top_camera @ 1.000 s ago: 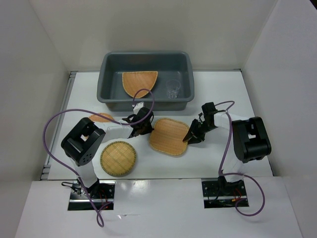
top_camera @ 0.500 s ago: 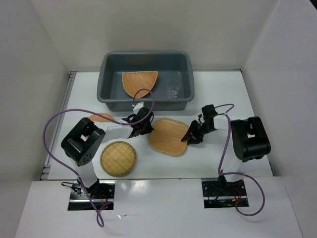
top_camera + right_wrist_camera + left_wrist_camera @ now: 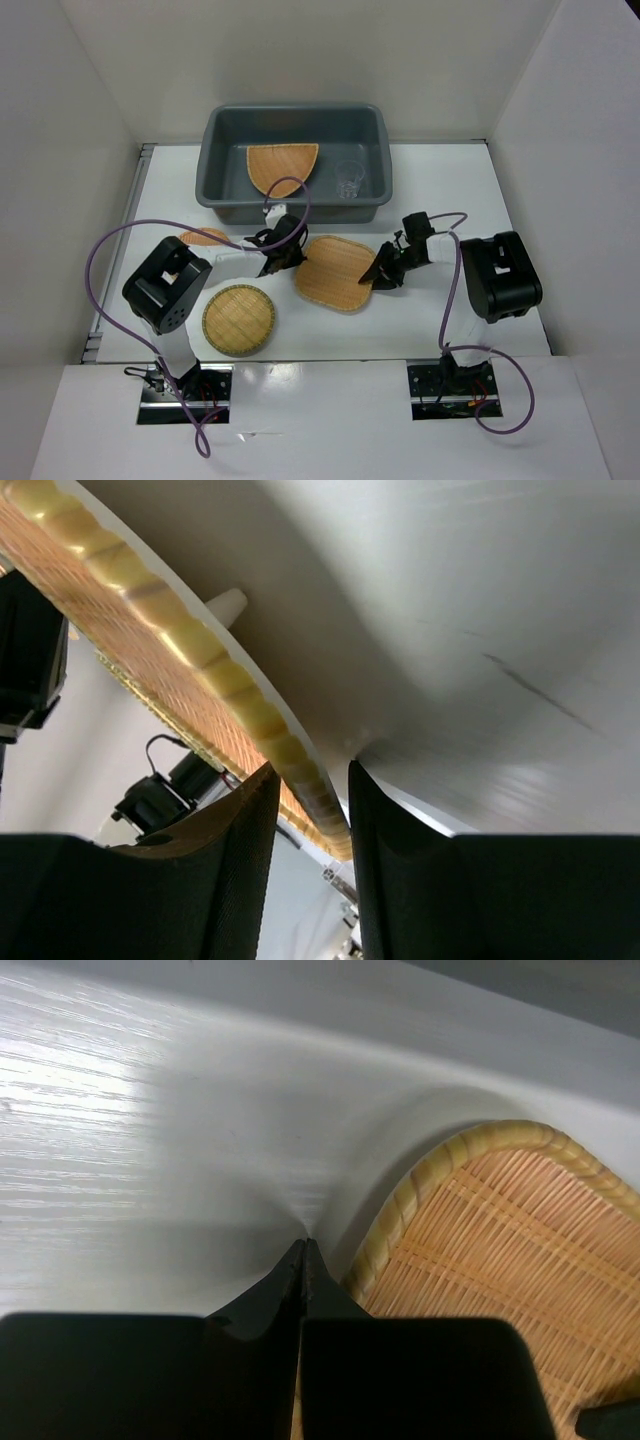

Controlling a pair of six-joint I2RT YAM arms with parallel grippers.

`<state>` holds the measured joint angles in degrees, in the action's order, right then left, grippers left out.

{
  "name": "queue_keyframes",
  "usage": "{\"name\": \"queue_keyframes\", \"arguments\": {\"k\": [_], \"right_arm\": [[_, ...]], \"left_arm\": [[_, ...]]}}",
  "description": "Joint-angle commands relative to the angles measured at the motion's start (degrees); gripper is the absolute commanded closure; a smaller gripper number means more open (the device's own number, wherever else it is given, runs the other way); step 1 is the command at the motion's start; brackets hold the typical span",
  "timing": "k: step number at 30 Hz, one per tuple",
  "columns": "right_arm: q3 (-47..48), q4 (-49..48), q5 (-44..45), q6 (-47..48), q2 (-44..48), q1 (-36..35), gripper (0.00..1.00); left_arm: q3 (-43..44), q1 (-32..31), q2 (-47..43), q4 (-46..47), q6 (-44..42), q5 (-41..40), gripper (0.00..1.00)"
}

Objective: Place the mixed dishes into the plastic bin

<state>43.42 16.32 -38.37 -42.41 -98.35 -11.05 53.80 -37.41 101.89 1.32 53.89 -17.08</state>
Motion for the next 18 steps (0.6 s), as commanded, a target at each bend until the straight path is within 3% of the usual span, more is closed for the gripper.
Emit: {"name": "queue_keyframes", "arguments": {"k": [1,8,9,10,13,15,17,18], "right_arm": [[0.43,-8.57,1.98,-1.8,-2.29,-3.36,0.62],[1.05,-9.28,2.59,-2.32,-3.52,-3.37,0.68],[1.66,-9.28,2.6,-2.32,-3.52,-3.37,0.71],[1.67,-9.28,3.12,-2.32,-4.22,-3.37,0.83],[2.81,-7.36,3.92,-1.1,-4.84,-3.37,0.99],[2.81,-6.04,4.87,-0.48,-4.32,-3.37,1.0],[2.81,-5.15,5.59,0.13,-3.44,-3.89,1.0],[2.81,-3.41,6.11,0.14,-2.39,-3.89,1.0]], "left_arm": [[0.43,-1.35,0.68,-0.44,-0.1,4.69,1.0],[0.43,-1.35,0.68,-0.44,-0.1,4.69,1.0],[0.43,-1.35,0.68,-0.44,-0.1,4.69,1.0],[0.43,-1.35,0.68,-0.44,-0.1,4.69,1.0],[0.43,-1.35,0.68,-0.44,-0.63,4.69,1.0],[0.43,-1.35,0.68,-1.05,-0.63,3.99,1.0],[1.04,-1.35,0.68,-1.58,-1.24,3.99,0.91],[1.04,-1.35,0.68,-1.59,-1.24,3.99,0.67]]}}
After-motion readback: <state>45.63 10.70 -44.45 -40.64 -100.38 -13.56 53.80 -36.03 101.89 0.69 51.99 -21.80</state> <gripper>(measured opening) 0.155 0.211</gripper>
